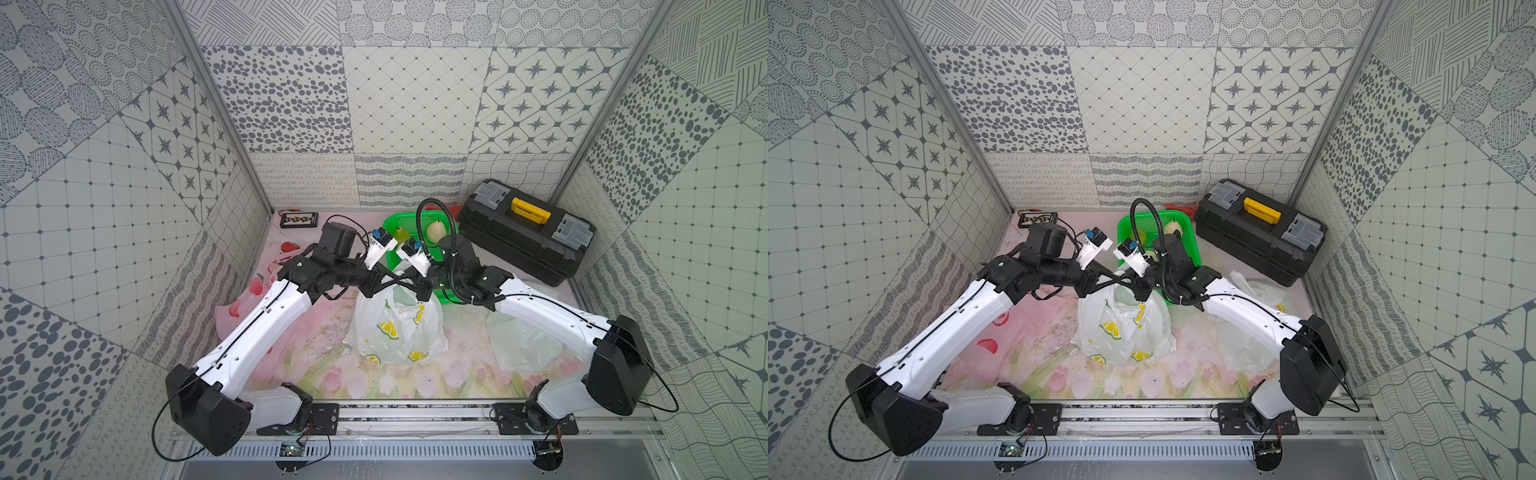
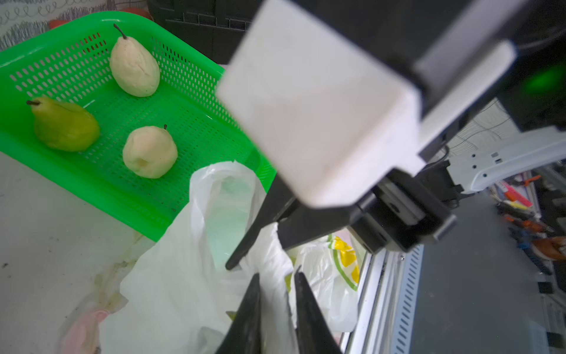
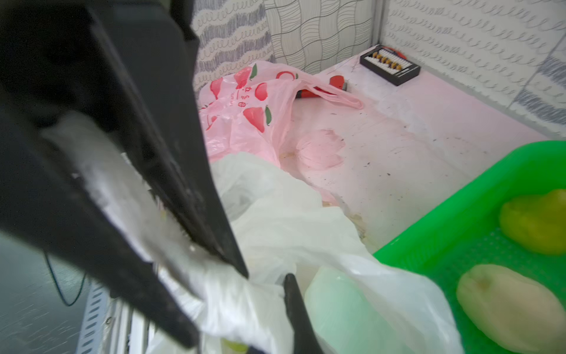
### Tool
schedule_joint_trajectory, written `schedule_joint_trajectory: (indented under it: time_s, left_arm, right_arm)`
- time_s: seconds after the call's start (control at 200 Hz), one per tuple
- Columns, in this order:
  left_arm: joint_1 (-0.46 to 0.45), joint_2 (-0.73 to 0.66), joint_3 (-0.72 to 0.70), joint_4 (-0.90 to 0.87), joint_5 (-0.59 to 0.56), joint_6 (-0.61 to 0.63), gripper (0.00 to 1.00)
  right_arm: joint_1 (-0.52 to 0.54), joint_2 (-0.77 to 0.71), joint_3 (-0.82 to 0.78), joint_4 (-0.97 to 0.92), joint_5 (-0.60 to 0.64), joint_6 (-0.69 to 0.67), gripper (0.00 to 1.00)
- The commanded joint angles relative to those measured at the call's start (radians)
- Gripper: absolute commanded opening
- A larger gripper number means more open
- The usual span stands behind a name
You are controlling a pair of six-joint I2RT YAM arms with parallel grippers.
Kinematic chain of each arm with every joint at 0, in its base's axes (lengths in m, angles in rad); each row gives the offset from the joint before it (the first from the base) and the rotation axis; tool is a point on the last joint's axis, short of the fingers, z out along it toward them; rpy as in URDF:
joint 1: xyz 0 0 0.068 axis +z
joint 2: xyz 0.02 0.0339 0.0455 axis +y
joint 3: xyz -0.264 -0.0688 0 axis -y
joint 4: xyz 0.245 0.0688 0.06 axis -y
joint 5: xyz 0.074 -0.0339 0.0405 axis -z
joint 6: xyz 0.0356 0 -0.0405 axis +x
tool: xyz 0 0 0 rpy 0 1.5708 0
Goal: Place the pears into plastic bags & tie knots
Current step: Tie the plastic bag at the center of the board.
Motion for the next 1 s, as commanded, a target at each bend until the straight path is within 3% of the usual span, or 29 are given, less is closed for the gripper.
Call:
schedule_joint_trajectory:
  time_s: [0.0,0.115,0.21,0.295,0.435,0.575,0.665,0.8,0.996]
  left_arm:
    - [0.011,-0.065,-0.077,0.059,0.062,-0.056,0.40]
    - [0.021,-0.090,-0.122,0.115,0.144,-0.102,0.54]
    - [0.013,-0.083,-0.152,0.209,0.240,-0.204,0.54]
    - [-0.048,-0.090,-0.169,0.284,0.285,-0.273,0.55]
    - [-0.069,-0.146,-0.115,0.109,0.194,-0.180,0.57]
    - [0.030,-0.220,-0.033,0.017,0.184,-0.185,0.57]
    - [0.094,-0.246,-0.011,0.031,0.128,-0.218,0.60]
    - [0.107,-0.187,-0.016,0.081,0.036,-0.210,0.59]
    - [0.077,-0.067,-0.146,0.329,0.073,-0.273,0.57]
  right_arm:
    - [0.024,-0.069,-0.074,0.283,0.150,-0.061,0.00]
    - [0.036,-0.055,-0.114,0.427,0.258,-0.067,0.00]
    - [0.043,-0.029,-0.153,0.591,0.343,-0.040,0.00]
    - [0.055,-0.001,-0.187,0.755,0.397,0.002,0.04]
    - [0.056,0.036,-0.260,1.006,0.451,0.170,0.10]
    - [0.069,0.060,-0.309,1.126,0.433,0.261,0.11]
    - [0.080,0.052,-0.323,1.123,0.421,0.269,0.13]
    - [0.092,0.033,-0.349,1.141,0.392,0.286,0.15]
    - [0.094,0.013,-0.383,1.176,0.385,0.343,0.17]
